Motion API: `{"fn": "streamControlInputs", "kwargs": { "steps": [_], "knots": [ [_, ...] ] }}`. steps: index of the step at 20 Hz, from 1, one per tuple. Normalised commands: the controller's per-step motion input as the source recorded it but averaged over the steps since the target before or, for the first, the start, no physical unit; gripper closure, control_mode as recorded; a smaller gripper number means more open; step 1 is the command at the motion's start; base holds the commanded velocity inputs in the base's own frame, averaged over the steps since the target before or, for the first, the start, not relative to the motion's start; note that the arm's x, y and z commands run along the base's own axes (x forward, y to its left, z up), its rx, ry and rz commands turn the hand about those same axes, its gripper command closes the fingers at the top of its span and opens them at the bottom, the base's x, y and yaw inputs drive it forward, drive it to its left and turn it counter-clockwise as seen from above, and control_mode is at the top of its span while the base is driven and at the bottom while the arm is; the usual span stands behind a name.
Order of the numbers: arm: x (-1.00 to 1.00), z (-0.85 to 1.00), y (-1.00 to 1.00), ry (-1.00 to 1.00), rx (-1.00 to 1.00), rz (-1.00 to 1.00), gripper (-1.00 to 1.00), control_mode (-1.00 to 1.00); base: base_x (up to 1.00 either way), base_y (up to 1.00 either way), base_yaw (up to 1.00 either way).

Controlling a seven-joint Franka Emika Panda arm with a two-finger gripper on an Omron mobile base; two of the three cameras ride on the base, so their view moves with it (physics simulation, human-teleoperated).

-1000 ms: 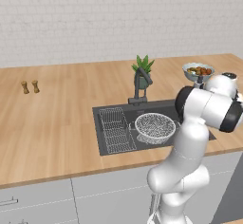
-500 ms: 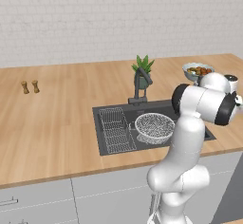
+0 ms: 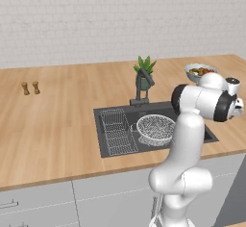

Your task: Put the colander in the sink, put the apple in the colander, and turn on the sink faucet and pour water over the colander.

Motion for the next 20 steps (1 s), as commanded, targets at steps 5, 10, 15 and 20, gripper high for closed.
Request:
{"fn": "streamControlInputs", "kwargs": {
  "steps": [5,10,15,20],
  "knots": [
    [0.19,-0.05,-0.05,0.0,0.0,0.02,-1.0,-1.0,0.0,0.0,0.0],
    [0.08,-0.17,-0.11,0.0,0.0,0.01,-1.0,-1.0,0.0,0.0,0.0],
    [0.09,-0.19,-0.14,0.0,0.0,0.0,-1.0,-1.0,0.0,0.0,0.0],
    [0.17,-0.08,-0.13,0.0,0.0,0.01,-1.0,-1.0,0.0,0.0,0.0]
  ]
}}
